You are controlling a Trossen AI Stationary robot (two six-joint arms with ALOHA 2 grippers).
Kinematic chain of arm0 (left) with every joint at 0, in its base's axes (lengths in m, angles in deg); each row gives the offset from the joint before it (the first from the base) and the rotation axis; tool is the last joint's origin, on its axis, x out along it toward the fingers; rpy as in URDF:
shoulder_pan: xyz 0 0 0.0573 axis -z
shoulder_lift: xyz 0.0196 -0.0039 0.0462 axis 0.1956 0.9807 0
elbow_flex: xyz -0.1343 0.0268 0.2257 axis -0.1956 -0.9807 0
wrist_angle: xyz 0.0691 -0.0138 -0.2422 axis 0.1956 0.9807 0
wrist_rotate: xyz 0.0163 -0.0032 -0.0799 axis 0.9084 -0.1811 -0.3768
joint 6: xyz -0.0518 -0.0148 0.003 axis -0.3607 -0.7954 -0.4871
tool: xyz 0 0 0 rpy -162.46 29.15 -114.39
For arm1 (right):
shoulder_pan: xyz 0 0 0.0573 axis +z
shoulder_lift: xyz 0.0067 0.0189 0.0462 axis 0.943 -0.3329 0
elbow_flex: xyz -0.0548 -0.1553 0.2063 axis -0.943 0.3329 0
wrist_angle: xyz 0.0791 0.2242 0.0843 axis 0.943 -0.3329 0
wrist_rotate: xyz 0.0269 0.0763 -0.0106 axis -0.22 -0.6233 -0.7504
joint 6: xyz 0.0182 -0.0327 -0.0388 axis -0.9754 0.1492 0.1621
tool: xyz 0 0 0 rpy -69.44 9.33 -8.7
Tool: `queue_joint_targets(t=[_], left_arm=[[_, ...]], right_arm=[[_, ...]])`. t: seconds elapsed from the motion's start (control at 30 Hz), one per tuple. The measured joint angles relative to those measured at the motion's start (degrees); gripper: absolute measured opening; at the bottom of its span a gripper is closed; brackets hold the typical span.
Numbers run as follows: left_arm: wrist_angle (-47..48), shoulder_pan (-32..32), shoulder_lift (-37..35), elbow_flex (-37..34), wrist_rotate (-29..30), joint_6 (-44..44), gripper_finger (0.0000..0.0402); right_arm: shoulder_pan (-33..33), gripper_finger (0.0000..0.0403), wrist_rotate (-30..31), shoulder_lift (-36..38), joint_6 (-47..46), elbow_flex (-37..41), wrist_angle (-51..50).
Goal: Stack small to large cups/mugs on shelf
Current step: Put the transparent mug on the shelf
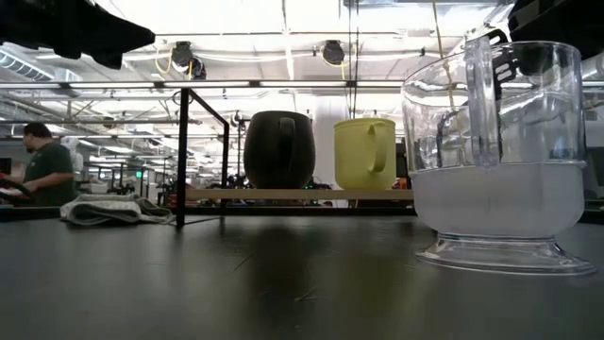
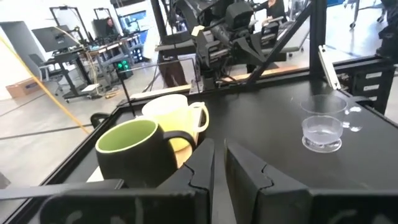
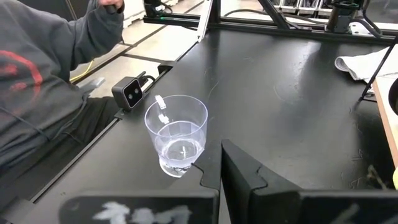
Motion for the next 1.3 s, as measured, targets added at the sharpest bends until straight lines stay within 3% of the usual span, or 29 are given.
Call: queue_joint_targets(t=[0.17,0.43,0.7,1.07,1.3], left_arm=[[2.54,-0.02,-3.31,0.0,1.03,-1.26,0.004],[5.22,0.08,-7.35,0.0,0.86,-0.89,0.004],[5.07,0.08,-9.11,-0.15,0.89,1.9,0.004],[3.31,-0.03,-21.52,-9.06,3.62,2.24,0.004],[6.91,0.04,-25.66,-12.39,-7.68,1.84,0.004]], right_arm=[[0.0,0.0,0.0,0.0,-0.02,0.05,0.1],[0.0,0.0,-0.26,-0.02,-0.37,5.54,10.6],[0.0,0.0,-0.26,-0.02,-0.17,6.51,11.64],[0.0,0.0,-0.33,-0.02,-0.37,6.51,11.57],[0.17,0.0,-0.48,-0.29,1.84,6.51,11.44]])
